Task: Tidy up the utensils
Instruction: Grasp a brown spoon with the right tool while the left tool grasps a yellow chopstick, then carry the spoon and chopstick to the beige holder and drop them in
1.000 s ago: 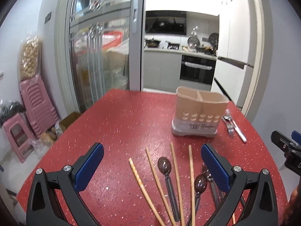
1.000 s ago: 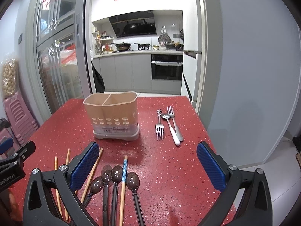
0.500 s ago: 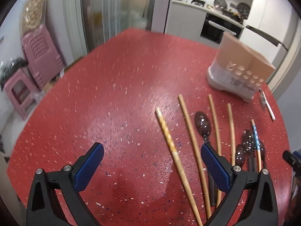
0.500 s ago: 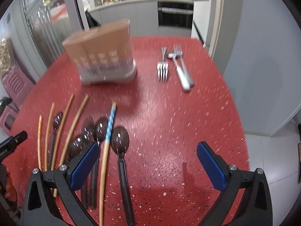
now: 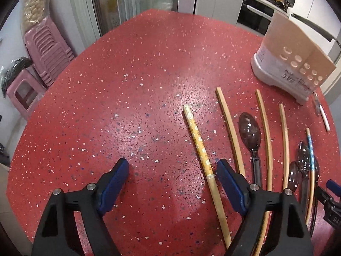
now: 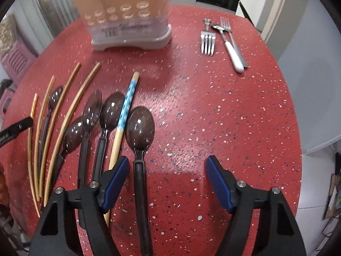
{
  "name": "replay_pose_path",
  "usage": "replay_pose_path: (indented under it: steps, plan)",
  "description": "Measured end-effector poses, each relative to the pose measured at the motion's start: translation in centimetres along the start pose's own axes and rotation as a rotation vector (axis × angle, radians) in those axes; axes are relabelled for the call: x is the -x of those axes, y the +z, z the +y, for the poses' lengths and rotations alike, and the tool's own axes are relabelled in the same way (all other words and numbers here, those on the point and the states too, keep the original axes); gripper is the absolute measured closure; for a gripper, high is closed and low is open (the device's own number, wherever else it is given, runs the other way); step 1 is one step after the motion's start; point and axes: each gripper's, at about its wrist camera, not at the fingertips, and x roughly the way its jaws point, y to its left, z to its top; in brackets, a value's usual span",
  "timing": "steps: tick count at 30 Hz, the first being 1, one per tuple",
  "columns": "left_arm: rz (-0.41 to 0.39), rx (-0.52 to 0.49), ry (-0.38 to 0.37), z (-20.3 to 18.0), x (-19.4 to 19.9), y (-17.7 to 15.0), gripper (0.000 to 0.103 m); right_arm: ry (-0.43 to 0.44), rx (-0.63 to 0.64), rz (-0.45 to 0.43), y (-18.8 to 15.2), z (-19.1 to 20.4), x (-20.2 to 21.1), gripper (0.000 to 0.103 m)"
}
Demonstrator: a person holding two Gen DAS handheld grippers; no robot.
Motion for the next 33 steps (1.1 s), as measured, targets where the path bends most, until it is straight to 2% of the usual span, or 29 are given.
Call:
replay_pose_path:
  steps: [7, 10, 15, 19, 20, 21, 23, 25, 29, 33]
  plan:
    - [0.012, -0.028, 0.018, -1.0, -0.6, 0.4, 0.001, 0.001, 0.060, 0.043, 1.3, 1.2, -0.3, 0.030]
    - [0.027, -0.042, 0.018, -1.6, -0.4, 0.8, 0.007, 0.019, 0.060, 0.071, 1.7, 1.2, -0.5, 0.032]
    - [0.068, -0.089, 0.009, -2.6, -0.3, 1.3, 0.019, 0.035, 0.096, 0.101, 2.4, 2.1, -0.4, 0.050]
    - [0.105, -0.128, -0.018, -3.4, 0.0, 2.0, 0.035, 0.045, 0.125, 0.122, 3.1, 2.9, -0.4, 0.057]
    - [0.111, -0.141, -0.025, -3.7, 0.1, 2.1, 0.042, 0.049, 0.129, 0.125, 3.3, 3.0, -0.4, 0.065]
    - [0.116, -0.164, -0.031, -4.2, 0.2, 2.3, 0.045, 0.058, 0.130, 0.128, 3.5, 3.0, -0.5, 0.080]
    - [0.118, -0.192, -0.042, -5.4, 0.3, 1.9, 0.067, 0.065, 0.125, 0.135, 3.6, 2.7, -0.5, 0.090]
    - [0.111, -0.214, -0.043, -6.2, 0.6, 1.9, 0.072, 0.090, 0.108, 0.133, 3.5, 2.2, -0.5, 0.091]
    - [0.091, -0.179, -0.119, -5.8, 1.2, 1.3, 0.072, 0.131, 0.069, 0.115, 3.1, 1.2, -0.2, 0.091]
    - [0.036, -0.167, -0.149, -5.1, 2.2, 0.2, 0.072, 0.184, 0.024, 0.094, 2.8, -0.1, 0.1, 0.091]
